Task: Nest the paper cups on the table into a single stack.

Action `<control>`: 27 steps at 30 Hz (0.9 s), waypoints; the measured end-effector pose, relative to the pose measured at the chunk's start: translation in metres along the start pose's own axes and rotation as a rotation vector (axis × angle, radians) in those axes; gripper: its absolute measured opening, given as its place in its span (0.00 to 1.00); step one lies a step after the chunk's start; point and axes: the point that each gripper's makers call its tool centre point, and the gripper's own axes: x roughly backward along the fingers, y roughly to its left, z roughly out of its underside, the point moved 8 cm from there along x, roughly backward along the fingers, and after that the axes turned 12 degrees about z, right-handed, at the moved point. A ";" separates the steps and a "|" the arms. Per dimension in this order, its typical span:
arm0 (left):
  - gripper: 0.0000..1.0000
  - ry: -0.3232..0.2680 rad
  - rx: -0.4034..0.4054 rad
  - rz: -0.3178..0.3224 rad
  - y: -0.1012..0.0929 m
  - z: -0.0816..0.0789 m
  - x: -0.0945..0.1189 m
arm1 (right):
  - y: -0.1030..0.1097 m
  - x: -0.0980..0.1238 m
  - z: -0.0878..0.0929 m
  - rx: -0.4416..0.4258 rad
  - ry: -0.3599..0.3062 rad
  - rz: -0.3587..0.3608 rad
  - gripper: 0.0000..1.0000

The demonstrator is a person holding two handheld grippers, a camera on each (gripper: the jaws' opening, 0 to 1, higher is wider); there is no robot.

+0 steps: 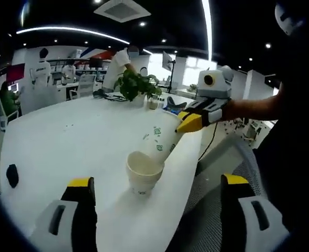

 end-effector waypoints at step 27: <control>0.99 0.020 0.006 -0.021 -0.008 0.008 0.006 | 0.006 -0.031 0.000 0.262 0.169 -0.017 0.00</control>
